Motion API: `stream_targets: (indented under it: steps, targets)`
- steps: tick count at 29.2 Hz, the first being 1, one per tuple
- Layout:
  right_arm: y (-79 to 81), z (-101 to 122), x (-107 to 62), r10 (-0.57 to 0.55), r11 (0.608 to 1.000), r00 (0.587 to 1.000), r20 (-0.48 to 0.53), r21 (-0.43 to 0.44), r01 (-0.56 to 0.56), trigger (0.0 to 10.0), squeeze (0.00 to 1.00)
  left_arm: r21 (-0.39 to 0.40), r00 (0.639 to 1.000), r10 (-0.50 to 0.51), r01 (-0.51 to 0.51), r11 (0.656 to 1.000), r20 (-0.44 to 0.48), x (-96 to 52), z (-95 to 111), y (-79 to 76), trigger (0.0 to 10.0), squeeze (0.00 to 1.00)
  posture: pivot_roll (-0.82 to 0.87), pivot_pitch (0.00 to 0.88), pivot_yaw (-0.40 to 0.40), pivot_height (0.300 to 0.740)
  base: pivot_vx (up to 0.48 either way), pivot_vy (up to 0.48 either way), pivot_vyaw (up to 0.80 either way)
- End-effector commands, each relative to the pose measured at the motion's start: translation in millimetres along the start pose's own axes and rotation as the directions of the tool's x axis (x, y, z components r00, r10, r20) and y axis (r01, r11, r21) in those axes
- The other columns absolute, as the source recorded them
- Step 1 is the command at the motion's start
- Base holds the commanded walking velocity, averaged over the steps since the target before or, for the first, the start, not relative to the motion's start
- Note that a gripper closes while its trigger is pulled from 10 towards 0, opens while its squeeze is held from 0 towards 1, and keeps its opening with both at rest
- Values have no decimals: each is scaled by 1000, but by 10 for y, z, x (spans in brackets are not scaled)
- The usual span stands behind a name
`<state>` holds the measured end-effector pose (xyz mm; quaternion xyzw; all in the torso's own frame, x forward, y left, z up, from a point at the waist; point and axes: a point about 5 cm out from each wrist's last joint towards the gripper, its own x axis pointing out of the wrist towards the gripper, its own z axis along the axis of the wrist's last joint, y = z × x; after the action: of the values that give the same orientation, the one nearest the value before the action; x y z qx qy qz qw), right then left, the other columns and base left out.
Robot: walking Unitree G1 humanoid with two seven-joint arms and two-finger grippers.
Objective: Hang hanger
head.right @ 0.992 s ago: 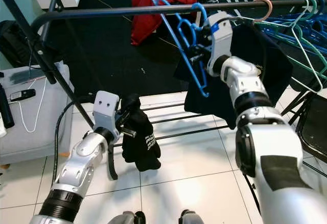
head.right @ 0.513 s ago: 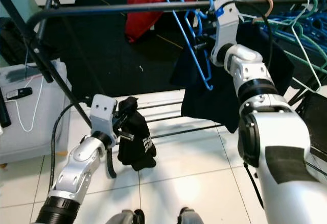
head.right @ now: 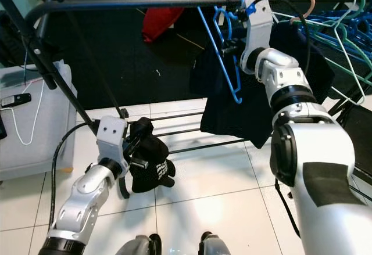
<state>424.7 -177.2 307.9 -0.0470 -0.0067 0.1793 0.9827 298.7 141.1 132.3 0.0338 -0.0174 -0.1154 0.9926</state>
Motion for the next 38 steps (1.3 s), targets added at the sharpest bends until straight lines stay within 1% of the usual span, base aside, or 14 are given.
stream_targets:
  steps: [1, 2, 3, 4, 5, 6, 7, 10, 11, 12, 13, 24, 27, 38]
  targets:
    - [-16, 46, -4, -12, 1000, 1000, 9, 21, 12, 0, 0, 7, 1000, -10, 10, 1000, -10, -43, -13, 2, 10000, 0, -7, 316, -63, 740, 0, 0, 0]
    - [-20, 53, -5, -17, 1000, 1000, 13, 18, 16, 9412, 0, 8, 1000, -9, 9, 1000, -12, -46, -14, 4, 10000, 0, -8, 319, -65, 740, 0, 0, 0]
    - [-20, 53, -5, -17, 1000, 1000, 13, 18, 16, 9412, 0, 8, 1000, -9, 9, 1000, -12, -46, -14, 4, 10000, 0, -8, 319, -65, 740, 0, 0, 0]
    - [-24, 64, -5, -23, 1000, 999, 24, 21, 23, 10000, 153, 7, 1000, -8, 8, 1000, -13, -52, -12, 4, 10000, 0, -9, 319, -66, 740, 0, 0, 0]
    - [-29, 75, -7, -30, 999, 999, 32, 17, 29, 10000, 812, 7, 1000, -6, 7, 1000, -14, -54, -9, 3, 10000, 0, -9, 318, -65, 740, 0, 0, 0]
    - [-29, 75, -7, -30, 999, 999, 32, 17, 29, 10000, 812, 7, 1000, -6, 7, 1000, -14, -54, -9, 3, 10000, 0, -9, 318, -65, 740, 0, 0, 0]
    - [-34, 83, -8, -37, 999, 999, 39, 17, 36, 10000, 1000, 6, 1000, -5, 6, 1000, -15, -55, -6, 0, 10000, 0, -9, 319, -67, 740, 0, 0, 0]
    - [-49, 99, -12, -54, 998, 997, 51, 16, 53, 10000, 1000, 5, 1000, -5, 5, 1000, -15, -53, -2, -2, 10000, 0, -10, 318, -67, 740, 0, 0, 0]
    - [-65, 119, -17, -72, 997, 996, 62, 16, 71, 10000, 529, 4, 1000, -4, 4, 1000, -15, -49, 1, -3, 10000, 0, -9, 316, -67, 740, 0, 0, 0]
    - [-65, 119, -17, -72, 997, 996, 62, 16, 71, 10000, 529, 4, 1000, -4, 4, 1000, -15, -49, 1, -3, 10000, 0, -9, 316, -67, 740, 0, 0, 0]
    - [-93, 170, -28, -99, 995, 991, 88, 29, 97, 10000, 0, 3, 1000, -2, 2, 1000, -13, -39, 11, -2, 10000, 0, -10, 313, -68, 740, 0, 0, 0]
    - [-91, 286, -36, -91, 996, 986, 143, 13, 90, 10000, 0, 3, 1000, -1, 1, 1000, 0, -6, 54, 1, 10000, 0, -10, 291, -60, 740, 0, 0, 0]
    - [-116, 408, -57, -105, 994, 978, 182, -3, 107, 10000, 0, 5, 1000, -10, 10, 1000, 14, 55, 91, -11, 10000, 0, -13, 269, -53, 740, 0, 0, 0]
    - [-151, 459, -88, -96, 993, 975, 202, -43, 107, 10000, 0, 8, 999, -18, 18, 1000, 29, 120, 127, -13, 10000, 0, -22, 228, -30, 740, 0, 0, 0]
